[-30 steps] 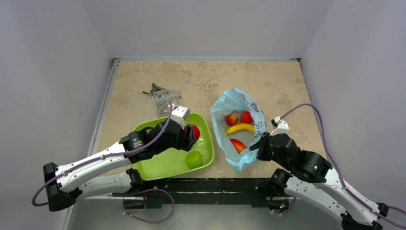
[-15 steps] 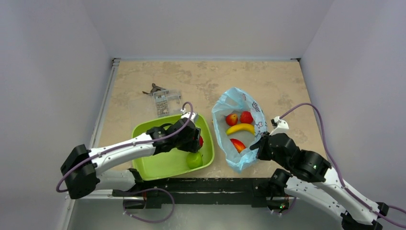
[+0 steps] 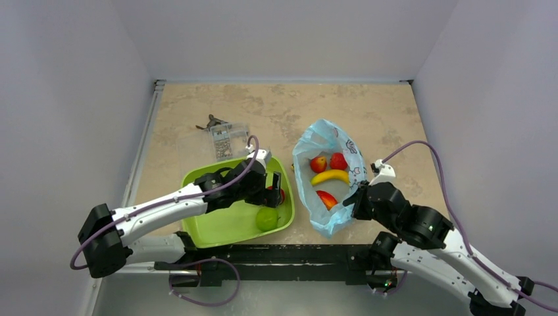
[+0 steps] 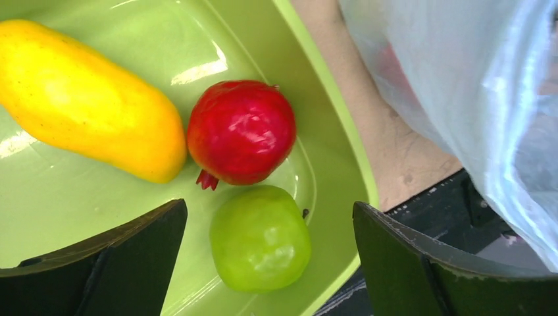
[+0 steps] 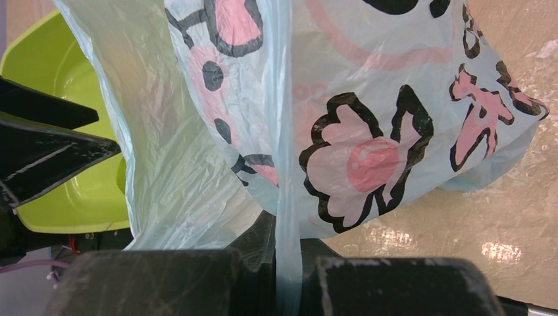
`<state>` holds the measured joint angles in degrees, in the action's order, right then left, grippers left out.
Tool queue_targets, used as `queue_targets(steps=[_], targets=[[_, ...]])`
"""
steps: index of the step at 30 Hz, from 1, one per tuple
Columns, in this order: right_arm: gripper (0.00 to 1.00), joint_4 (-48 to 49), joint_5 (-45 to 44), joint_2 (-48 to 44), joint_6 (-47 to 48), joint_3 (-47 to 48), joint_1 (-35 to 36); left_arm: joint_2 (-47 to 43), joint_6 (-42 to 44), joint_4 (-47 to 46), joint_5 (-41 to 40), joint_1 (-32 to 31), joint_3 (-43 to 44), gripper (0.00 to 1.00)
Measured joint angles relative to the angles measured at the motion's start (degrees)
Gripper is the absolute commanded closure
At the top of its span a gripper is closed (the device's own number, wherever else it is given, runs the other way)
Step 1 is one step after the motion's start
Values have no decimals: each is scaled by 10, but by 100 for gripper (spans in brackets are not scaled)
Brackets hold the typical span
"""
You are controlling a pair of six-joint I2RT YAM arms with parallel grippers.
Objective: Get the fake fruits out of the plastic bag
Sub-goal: Place the fake fruit in the bin, then take out the fake fruit from the plastic bag.
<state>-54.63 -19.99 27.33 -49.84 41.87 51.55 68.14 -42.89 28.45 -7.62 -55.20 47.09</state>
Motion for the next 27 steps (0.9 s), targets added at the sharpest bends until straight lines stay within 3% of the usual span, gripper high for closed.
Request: queue_targets(steps=[7,15,21,27], targets=[[100,2,0,2,0,0,0,-46,5,-33,49,0,7,15],[100,2,0,2,0,0,0,-24,23,-130,135,-28,67,23],[100,2,0,2,1,0,0,58,45,-159,148,-65,175,45],[100,2,0,1,1,0,0,179,39,-133,121,-76,271,67]])
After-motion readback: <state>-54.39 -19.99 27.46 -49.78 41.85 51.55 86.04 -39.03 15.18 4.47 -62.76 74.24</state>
